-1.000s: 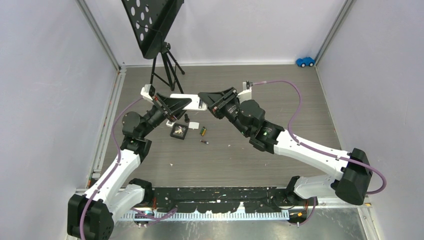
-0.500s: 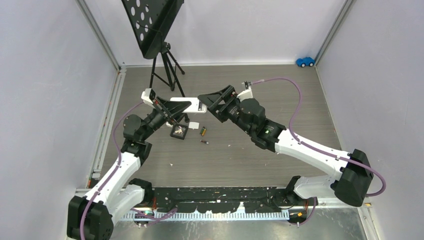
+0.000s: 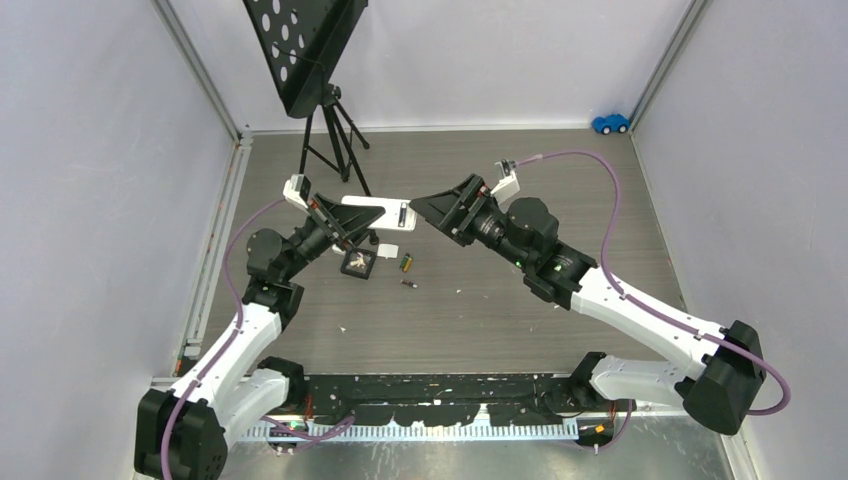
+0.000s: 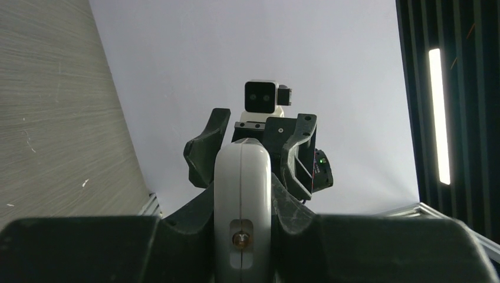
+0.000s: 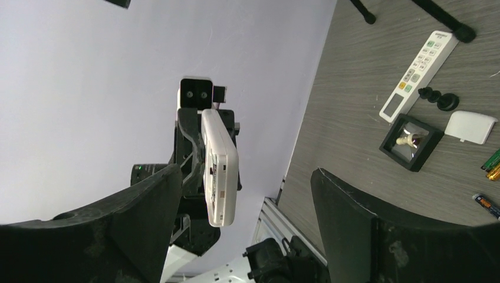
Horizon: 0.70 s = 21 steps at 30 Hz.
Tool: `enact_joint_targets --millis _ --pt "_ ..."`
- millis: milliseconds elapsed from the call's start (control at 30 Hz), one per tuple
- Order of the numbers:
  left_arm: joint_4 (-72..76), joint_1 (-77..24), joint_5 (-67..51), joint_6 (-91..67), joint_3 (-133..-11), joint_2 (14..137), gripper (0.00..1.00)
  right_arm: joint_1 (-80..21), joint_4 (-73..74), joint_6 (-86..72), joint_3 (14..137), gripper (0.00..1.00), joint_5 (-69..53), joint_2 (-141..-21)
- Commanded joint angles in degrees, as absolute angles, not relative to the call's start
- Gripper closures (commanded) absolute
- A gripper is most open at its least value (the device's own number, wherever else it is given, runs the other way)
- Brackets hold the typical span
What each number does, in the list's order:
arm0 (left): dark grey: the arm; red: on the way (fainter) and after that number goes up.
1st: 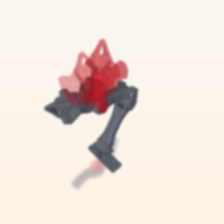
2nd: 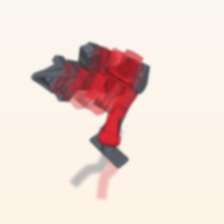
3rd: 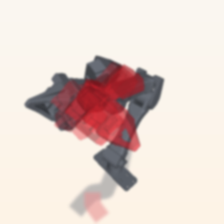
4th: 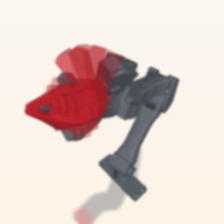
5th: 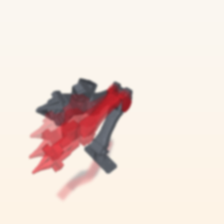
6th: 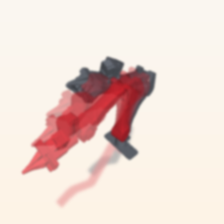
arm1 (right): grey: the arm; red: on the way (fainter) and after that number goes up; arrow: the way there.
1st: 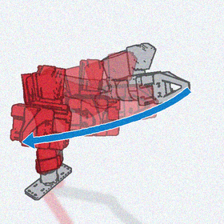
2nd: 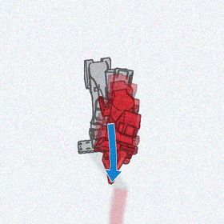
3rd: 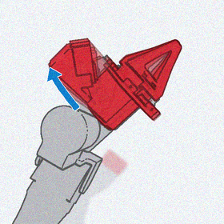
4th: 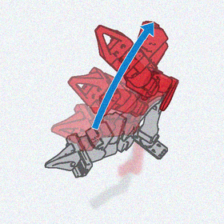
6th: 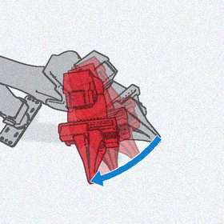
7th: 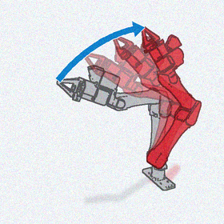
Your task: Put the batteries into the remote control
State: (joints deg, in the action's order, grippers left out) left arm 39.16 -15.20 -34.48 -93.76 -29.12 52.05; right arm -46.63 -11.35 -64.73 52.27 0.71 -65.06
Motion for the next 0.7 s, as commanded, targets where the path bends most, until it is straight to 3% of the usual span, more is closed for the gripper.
enact_joint_targets --millis 0,133,267,667 --pt "43.14 -14.85 -37.42 -90.72 -30.51 51.77 1.00 -46.50 -13.29 -59.87 53.36 0.20 -5.32 -65.56" --pt "42.88 -14.89 -38.10 -89.95 -30.99 51.62 1.00 -46.49 -13.29 -58.79 54.47 0.39 -7.65 -67.49" --pt "42.86 -14.85 -38.65 -89.52 -31.09 51.62 1.00 -46.50 -14.49 -59.04 54.55 0.45 -7.72 -68.64" --pt "43.11 -14.85 -39.51 -89.22 -31.33 51.33 1.00 -46.41 -13.74 -59.71 54.72 0.38 -5.11 -69.29"
